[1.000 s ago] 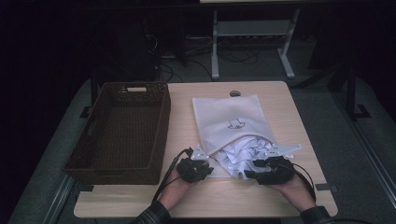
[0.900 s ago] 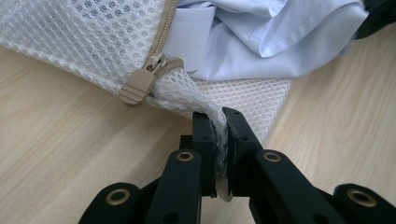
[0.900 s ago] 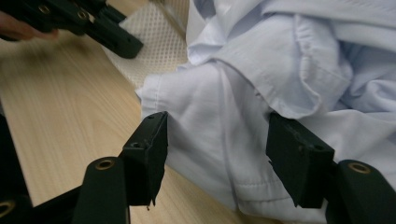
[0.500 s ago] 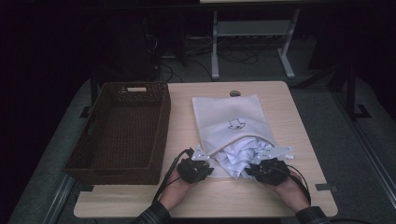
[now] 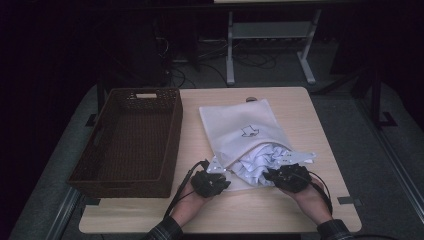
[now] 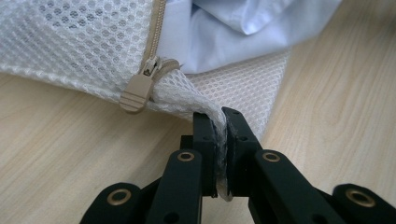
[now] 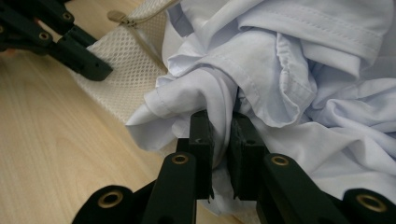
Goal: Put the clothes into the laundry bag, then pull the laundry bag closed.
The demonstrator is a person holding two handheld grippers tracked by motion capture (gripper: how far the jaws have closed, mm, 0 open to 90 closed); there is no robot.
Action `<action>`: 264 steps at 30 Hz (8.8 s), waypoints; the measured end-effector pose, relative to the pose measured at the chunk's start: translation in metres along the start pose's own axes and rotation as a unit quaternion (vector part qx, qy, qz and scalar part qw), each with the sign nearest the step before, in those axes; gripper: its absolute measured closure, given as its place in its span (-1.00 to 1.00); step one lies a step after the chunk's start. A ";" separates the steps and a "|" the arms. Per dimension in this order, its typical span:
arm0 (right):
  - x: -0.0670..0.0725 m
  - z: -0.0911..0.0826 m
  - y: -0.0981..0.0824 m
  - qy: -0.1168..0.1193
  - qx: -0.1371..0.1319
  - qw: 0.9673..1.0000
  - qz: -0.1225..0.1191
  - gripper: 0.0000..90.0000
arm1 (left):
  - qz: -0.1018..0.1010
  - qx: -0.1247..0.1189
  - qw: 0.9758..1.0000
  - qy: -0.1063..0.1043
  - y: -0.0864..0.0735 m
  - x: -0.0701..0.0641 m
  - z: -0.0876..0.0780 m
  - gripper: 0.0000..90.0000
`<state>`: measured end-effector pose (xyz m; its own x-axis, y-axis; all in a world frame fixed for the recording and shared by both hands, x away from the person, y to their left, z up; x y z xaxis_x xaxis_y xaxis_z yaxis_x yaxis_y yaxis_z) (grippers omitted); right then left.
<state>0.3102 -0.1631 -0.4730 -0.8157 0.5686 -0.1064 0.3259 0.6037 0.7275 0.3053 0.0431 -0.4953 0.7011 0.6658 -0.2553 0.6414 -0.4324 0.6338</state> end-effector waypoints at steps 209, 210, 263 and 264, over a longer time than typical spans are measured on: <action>-0.070 -0.020 -0.053 -0.031 0.029 0.997 0.071 0.88 | 0.003 0.002 1.000 0.021 0.001 0.021 -0.018 0.87; -0.066 -0.022 -0.053 -0.031 0.031 0.997 0.067 0.88 | -0.001 0.002 1.000 0.023 0.001 0.023 -0.019 0.87; -0.031 -0.031 0.019 0.036 -0.072 0.997 -0.020 0.13 | 0.031 -0.069 0.997 -0.005 0.051 0.012 -0.045 0.18; -0.032 -0.029 0.022 0.035 -0.075 0.996 -0.022 0.14 | 0.033 -0.069 0.997 -0.007 0.054 0.012 -0.042 0.18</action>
<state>0.3294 -0.1838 -0.4335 -0.8606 0.5002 -0.0959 0.2193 0.5340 0.8165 0.3350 0.0534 -0.4337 0.7454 0.6295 -0.2196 0.5458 -0.3870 0.7432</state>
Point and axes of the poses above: each handheld gripper's, and its own axes: z roughly forward along the jaws, y roughly out of its top, x roughly to its left, the point moved 6 cm from there along z, roughly forward along the jaws, and after that the axes turned 14 degrees about -z, right-handed, at the moved point
